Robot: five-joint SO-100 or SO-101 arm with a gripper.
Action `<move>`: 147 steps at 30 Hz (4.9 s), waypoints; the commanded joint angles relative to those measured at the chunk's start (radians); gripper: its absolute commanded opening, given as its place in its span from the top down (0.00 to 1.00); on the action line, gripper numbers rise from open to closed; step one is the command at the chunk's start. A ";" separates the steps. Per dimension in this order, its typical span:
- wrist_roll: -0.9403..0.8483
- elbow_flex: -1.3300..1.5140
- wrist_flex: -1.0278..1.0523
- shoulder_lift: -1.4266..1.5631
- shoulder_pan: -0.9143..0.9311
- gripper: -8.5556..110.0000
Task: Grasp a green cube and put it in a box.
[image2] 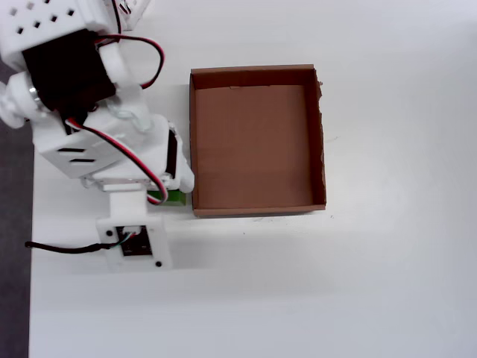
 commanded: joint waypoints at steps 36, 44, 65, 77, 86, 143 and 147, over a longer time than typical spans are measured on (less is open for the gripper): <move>0.086 -0.046 -0.061 -0.267 -0.396 0.82; 0.087 -0.025 -0.087 -0.301 -0.422 0.82; 0.097 -0.063 -0.083 -0.261 -0.391 0.75; 0.098 0.023 0.049 0.176 -0.155 0.75; 0.098 0.373 0.084 0.569 0.230 0.74; 0.158 1.407 0.141 1.598 0.387 0.74; 0.158 1.407 0.141 1.598 0.387 0.74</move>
